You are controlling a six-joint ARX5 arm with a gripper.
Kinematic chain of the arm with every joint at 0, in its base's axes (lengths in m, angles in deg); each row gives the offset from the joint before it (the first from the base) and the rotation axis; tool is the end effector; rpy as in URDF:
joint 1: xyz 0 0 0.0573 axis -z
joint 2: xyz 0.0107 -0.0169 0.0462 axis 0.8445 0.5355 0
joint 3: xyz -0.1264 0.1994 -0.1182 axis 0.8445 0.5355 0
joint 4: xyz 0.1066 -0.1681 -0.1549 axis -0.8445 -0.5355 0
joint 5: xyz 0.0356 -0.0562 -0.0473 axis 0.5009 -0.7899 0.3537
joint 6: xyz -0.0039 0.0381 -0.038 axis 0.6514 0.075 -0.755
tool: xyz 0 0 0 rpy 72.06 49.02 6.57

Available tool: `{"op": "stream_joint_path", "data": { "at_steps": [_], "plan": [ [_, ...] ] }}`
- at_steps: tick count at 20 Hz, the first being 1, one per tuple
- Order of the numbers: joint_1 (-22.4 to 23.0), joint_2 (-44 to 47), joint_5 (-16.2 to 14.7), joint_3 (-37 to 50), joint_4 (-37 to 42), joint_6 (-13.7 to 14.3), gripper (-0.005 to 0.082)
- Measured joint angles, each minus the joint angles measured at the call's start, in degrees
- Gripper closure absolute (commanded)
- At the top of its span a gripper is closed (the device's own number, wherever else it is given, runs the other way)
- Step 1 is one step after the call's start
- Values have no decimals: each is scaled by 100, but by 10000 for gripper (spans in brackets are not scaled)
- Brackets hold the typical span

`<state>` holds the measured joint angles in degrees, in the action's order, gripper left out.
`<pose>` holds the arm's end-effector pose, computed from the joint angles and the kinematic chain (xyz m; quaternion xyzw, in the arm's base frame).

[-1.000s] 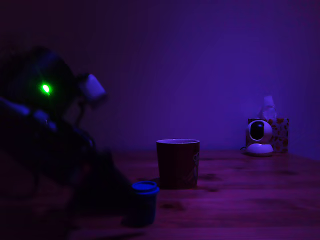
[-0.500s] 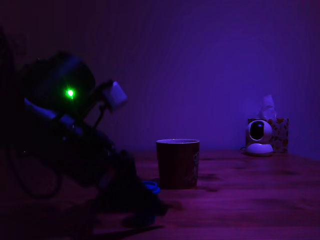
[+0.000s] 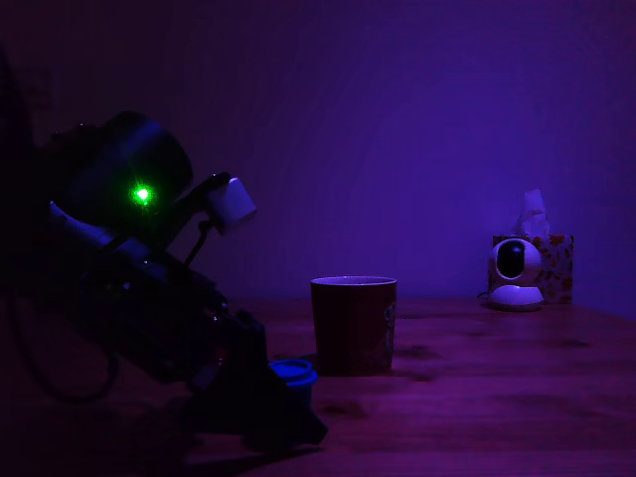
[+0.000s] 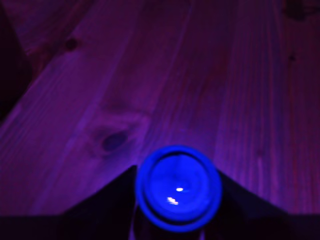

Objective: Pick up the coffee capsules on the table and drop them inside the coffee cup

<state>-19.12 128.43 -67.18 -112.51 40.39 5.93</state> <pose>0.2167 -0.1915 0.0931 0.1606 0.2798 -0.5865 0.7429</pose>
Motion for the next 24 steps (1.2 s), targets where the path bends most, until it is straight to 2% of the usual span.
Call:
{"op": "stream_joint_path", "data": {
  "at_steps": [1,3,7,10,12,15,24],
  "plan": [
    [0,0,0,0,-4,2,591],
    [0,0,0,-2,-4,2,624],
    [0,0,2,-50,-55,-9,624],
    [0,-66,9,-114,-81,-120,624],
    [0,-343,9,-122,-101,-227,624],
    [-2,-802,7,-271,42,-232,624],
    [-85,-872,634,-1187,219,-238,624]
  ]
}}
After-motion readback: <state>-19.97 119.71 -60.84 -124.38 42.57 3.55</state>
